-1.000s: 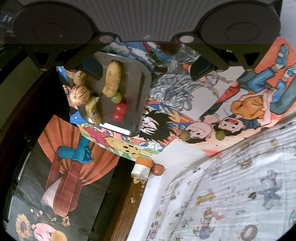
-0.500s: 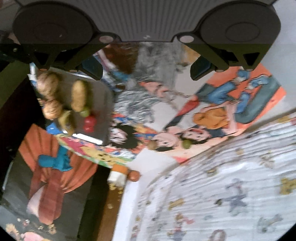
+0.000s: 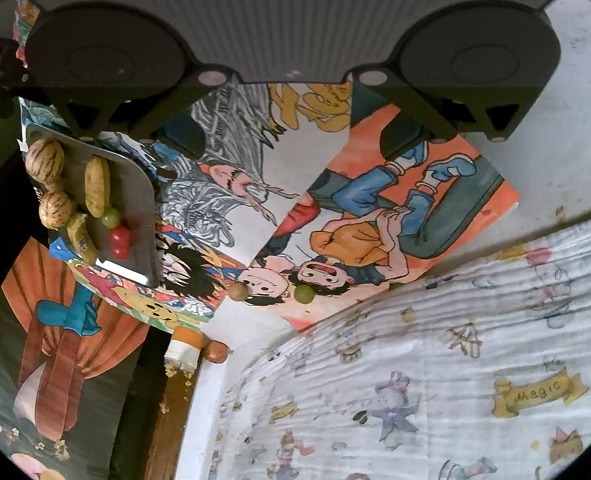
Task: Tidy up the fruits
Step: 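Withdraw both grippers from the tray, then reach the right gripper to another round nut while the left reaches a green grape, then grasp the nut with the right gripper while the left grasps the grape, lift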
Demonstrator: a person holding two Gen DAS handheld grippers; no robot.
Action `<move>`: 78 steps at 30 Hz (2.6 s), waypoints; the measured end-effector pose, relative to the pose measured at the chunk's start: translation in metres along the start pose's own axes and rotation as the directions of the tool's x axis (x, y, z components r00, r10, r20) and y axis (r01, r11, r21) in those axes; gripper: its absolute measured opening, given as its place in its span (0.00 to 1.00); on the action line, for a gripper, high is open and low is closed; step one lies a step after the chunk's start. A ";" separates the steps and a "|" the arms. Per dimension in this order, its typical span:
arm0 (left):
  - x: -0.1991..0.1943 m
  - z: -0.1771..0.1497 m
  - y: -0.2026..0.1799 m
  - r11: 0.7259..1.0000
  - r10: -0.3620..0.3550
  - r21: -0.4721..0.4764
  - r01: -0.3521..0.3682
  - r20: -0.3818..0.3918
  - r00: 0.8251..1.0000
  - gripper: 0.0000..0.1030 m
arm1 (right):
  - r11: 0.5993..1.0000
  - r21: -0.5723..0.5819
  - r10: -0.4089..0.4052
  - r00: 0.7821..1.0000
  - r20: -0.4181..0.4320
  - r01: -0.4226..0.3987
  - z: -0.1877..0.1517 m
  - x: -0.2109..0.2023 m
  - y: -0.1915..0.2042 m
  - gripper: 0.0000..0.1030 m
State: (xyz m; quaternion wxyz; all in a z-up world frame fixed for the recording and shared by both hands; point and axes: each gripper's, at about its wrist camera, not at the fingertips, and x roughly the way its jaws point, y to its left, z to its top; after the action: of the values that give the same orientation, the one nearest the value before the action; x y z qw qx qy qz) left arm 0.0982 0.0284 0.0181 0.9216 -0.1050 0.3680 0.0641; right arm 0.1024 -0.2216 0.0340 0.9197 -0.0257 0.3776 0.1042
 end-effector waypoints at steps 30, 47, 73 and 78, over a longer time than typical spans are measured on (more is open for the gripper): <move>0.072 0.082 0.041 0.997 0.077 -0.010 -0.077 0.079 0.994 1.00 | 0.965 -0.218 0.170 0.982 0.080 -0.150 0.151 0.106 0.045 0.99; 0.141 0.115 0.021 0.975 -0.070 0.217 0.036 0.153 0.986 0.93 | 0.914 -0.257 0.316 0.948 -0.038 -0.315 0.206 0.221 0.062 0.81; 0.179 0.125 0.028 0.982 -0.108 0.161 0.095 0.070 0.992 0.29 | 0.889 -0.287 0.336 0.935 -0.115 -0.355 0.190 0.252 0.080 0.28; 0.178 0.127 0.027 0.983 -0.119 0.146 0.110 0.059 0.991 0.27 | 0.891 -0.285 0.336 0.936 -0.106 -0.352 0.190 0.244 0.079 0.28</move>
State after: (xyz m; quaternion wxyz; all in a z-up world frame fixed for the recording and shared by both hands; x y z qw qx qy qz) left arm 0.3050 0.0928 -0.0193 0.9408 -0.0575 0.3338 -0.0121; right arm 0.3859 -0.0782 0.0013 0.8614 -0.1004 0.3808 0.3207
